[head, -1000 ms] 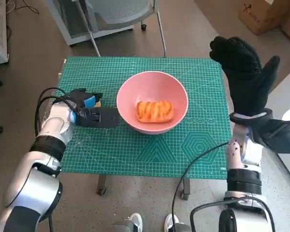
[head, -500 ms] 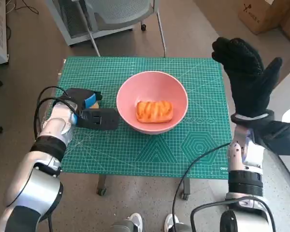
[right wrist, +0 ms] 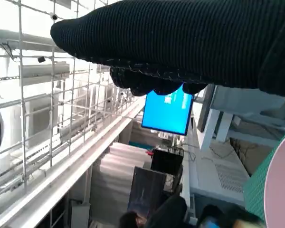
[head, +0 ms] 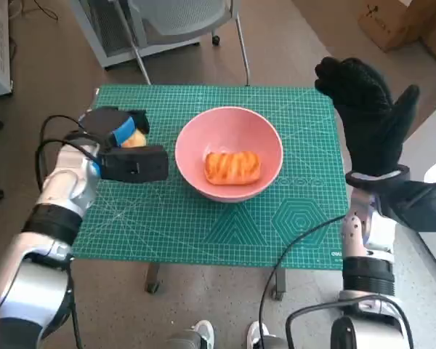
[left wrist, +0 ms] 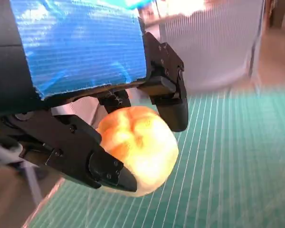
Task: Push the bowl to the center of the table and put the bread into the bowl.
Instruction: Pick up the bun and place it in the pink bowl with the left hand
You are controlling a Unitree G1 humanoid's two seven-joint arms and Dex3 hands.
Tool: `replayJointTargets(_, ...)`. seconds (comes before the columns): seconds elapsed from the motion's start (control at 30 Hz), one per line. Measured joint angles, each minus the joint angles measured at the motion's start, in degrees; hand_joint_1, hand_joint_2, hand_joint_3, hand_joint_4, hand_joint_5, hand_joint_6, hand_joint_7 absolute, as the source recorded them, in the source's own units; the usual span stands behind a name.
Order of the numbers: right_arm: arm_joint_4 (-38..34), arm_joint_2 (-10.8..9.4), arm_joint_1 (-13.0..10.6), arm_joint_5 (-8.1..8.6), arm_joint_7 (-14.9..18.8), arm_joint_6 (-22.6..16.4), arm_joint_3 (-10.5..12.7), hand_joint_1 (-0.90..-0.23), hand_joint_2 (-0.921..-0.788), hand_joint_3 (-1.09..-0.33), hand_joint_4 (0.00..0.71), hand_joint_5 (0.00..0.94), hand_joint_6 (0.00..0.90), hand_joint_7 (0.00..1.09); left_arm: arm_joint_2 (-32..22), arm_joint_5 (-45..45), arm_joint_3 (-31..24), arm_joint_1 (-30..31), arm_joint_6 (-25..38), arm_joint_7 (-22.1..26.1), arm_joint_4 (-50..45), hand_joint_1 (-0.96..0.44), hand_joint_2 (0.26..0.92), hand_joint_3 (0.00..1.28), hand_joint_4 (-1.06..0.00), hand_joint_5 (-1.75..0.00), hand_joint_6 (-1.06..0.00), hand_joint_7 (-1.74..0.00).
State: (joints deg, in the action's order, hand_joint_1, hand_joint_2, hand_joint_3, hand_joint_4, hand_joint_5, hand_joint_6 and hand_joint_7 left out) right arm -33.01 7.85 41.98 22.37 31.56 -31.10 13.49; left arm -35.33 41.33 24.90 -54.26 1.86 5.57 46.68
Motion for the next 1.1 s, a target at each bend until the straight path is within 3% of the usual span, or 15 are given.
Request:
replayJointTargets(0.63, 0.4, -0.1, 0.0, 0.61, 1.1, 1.0, 0.1, -0.635, -0.921, -0.55, 0.259, 0.003, 0.442, 0.01, -2.1, -4.1, -13.1, 10.0, 8.6, 5.2, -39.3, 0.0, 0.915, 0.02, -0.76, -1.05, -0.7, -1.14)
replayJointTargets(0.87, 0.4, -0.2, 0.0, 1.12, 1.2, 1.1, 0.1, -0.634, -0.921, -0.551, 0.258, 0.002, 0.442, 0.01, 1.4, -2.9, -13.1, 10.7, 11.8, 7.0, -50.3, 0.0, 0.911, 0.01, -0.79, -1.03, -0.7, -1.11)
replayJointTargets(1.1, 0.4, -0.3, 0.0, 1.2, 1.2, 1.1, 0.0, -0.635, -0.921, -0.552, 0.258, 0.002, 0.443, 0.01, 6.2, -3.0, -9.6, 10.9, 9.0, 7.4, -53.2, 0.0, 0.911, 0.01, -0.8, -1.0, -0.7, -1.14)
